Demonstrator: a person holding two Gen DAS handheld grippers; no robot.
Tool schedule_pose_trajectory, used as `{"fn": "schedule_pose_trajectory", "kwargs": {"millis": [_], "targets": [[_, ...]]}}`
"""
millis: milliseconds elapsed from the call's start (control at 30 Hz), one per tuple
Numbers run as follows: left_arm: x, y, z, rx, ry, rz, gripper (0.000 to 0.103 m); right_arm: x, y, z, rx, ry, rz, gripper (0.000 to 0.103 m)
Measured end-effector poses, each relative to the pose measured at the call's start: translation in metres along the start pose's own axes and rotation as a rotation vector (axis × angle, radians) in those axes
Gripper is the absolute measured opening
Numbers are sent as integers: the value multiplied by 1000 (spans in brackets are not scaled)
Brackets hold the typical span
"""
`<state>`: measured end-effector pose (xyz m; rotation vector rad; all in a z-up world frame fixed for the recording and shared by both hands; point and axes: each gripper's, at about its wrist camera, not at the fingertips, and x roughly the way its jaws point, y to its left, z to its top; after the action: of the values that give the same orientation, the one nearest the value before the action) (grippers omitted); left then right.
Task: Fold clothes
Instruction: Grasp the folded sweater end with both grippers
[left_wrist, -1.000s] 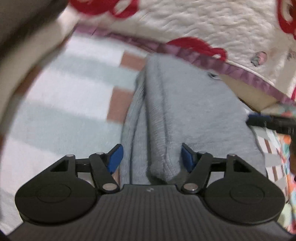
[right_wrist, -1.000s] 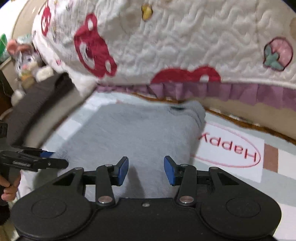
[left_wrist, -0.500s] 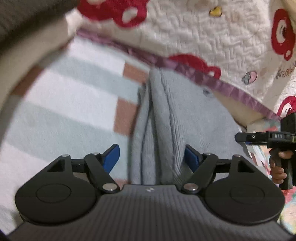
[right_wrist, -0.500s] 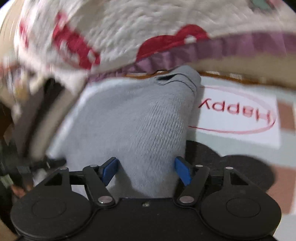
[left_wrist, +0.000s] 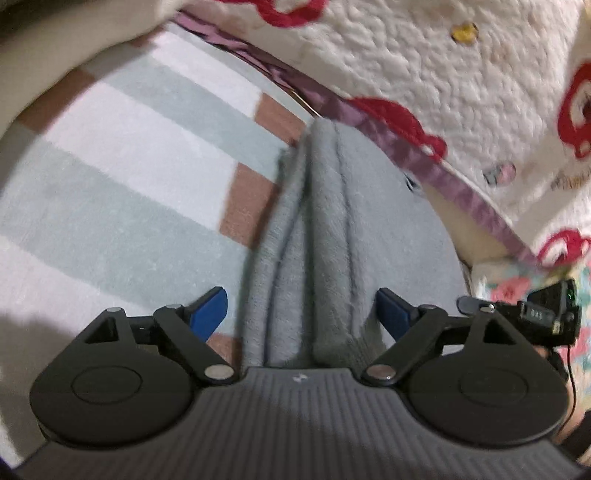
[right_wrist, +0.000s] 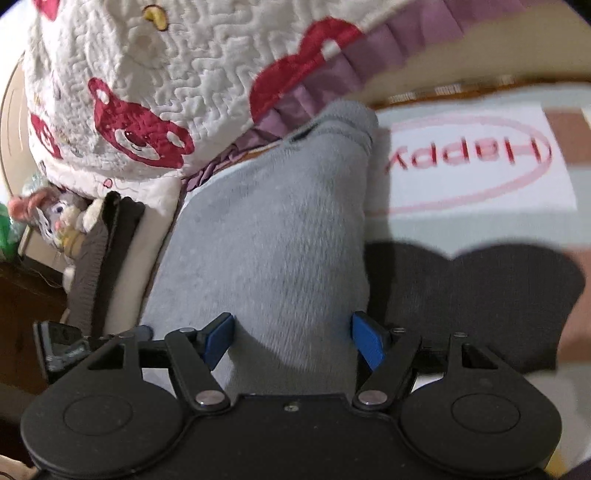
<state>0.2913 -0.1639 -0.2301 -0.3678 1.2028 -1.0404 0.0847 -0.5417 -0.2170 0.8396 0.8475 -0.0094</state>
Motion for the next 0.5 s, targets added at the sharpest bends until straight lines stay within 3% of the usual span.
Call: {"fn": "schedule_pose_trajectory", "kwargs": {"millis": [33, 100, 200, 300, 367, 400, 500], "targets": [[2, 2, -2, -28, 26, -50, 71, 0, -2, -3, 11, 9, 8, 77], [0, 2, -10, -54, 18, -66, 52, 0, -5, -6, 24, 26, 16, 77], [-7, -16, -16, 92, -17, 12, 46, 1, -6, -5, 30, 48, 22, 79], [-5, -18, -13, 112, -19, 30, 47, 6, -7, -3, 37, 85, 29, 83], [0, -10, -12, 64, -14, 21, 56, 11, -8, 0, 38, 102, 36, 84], [2, -4, -12, 37, -6, 4, 61, 14, -8, 2, 35, 109, 39, 85], [7, 13, -9, -58, 13, -77, 63, 28, -9, 11, 33, 125, 53, 89]]}}
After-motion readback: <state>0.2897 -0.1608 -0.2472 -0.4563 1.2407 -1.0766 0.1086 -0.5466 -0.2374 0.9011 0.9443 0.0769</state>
